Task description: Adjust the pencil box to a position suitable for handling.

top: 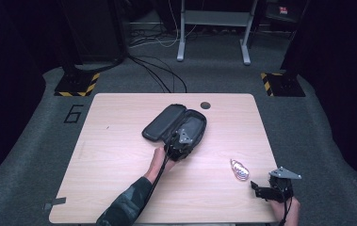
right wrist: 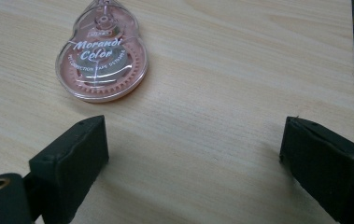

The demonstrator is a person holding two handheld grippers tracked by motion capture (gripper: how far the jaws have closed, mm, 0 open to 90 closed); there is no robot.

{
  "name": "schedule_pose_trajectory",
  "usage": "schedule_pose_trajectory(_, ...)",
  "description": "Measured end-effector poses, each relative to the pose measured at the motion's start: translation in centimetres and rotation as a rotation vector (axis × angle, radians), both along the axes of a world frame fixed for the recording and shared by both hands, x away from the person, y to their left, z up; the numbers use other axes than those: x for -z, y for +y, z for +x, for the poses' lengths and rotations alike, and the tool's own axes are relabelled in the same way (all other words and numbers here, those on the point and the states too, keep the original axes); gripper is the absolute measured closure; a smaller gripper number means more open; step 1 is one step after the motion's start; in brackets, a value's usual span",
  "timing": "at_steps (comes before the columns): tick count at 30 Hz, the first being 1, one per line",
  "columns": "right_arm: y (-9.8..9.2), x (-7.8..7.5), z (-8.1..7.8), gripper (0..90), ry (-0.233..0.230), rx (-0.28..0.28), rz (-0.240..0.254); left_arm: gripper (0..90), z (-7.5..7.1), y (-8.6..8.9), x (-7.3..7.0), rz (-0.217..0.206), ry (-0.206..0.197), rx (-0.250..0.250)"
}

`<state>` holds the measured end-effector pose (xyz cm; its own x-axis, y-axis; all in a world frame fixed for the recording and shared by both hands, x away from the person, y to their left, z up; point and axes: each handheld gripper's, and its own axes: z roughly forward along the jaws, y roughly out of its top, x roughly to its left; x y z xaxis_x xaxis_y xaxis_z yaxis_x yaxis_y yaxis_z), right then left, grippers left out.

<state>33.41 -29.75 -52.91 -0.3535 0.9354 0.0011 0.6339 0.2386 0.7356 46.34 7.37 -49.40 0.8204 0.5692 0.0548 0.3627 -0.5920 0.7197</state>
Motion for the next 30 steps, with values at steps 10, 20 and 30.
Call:
schedule_pose_trajectory(10, 0.0, 0.0, 0.0, 7.4, -0.001, -0.001, -0.001, 87.5, -1.4, 1.4, 0.2, -0.016, -0.014, 0.024)
schedule_pose_trajectory(20, 0.0, 0.0, 0.0, 7.5, -0.001, 0.0, 0.0, 86.4, -3.3, 3.5, 0.2, -0.024, -0.025, 0.024)
schedule_pose_trajectory(30, 0.0, 0.0, 0.0, 8.1, -0.002, 0.005, 0.001, 82.2, -5.4, 6.3, 0.3, -0.007, -0.013, 0.02)
